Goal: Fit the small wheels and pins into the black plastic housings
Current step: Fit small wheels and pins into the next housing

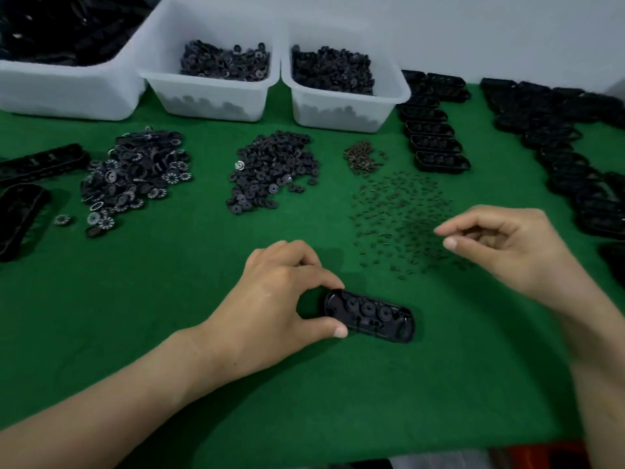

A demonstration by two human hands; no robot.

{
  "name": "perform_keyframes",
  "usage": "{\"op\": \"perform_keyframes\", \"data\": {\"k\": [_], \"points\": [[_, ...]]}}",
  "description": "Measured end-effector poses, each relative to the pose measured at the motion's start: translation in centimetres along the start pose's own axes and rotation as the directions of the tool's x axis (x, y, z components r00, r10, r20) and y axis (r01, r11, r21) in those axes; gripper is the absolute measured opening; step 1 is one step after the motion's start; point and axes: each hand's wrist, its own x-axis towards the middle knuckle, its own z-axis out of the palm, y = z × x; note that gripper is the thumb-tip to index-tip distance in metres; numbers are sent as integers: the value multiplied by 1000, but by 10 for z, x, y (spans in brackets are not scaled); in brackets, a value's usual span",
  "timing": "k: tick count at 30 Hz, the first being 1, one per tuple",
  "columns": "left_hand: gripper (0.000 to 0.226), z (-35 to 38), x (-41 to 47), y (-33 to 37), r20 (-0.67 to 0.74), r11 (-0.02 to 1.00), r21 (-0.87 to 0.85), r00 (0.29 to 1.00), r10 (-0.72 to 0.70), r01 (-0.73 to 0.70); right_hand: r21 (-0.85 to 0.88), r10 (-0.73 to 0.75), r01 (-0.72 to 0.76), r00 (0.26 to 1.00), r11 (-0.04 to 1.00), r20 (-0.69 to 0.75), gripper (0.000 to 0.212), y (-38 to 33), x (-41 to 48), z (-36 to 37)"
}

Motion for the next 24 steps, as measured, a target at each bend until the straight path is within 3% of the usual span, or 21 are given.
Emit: {"op": "perform_keyframes", "data": {"k": [3, 9, 15, 21, 24], "points": [[49, 15, 13, 18, -10, 1000, 8, 1000, 3, -3, -41, 12, -9, 998, 999, 61, 18, 3, -11, 2], [42, 29, 21, 32, -15, 999, -37, 1000, -8, 7, -220, -108, 148, 977, 964, 184, 9, -6, -6, 16], [44, 32, 20, 30, -35, 998, -68, 999, -16, 14, -260, -108, 202, 937, 944, 333, 6, -10, 6, 19], [44, 34, 18, 29, -60, 998, -61, 998, -15, 12, -319, -98, 227, 923, 920, 373, 5, -10, 7, 19], [44, 35, 18, 29, -69, 999, -47, 997, -20, 17, -234, -144, 229, 933, 945, 330, 8, -13, 0, 17]]}}
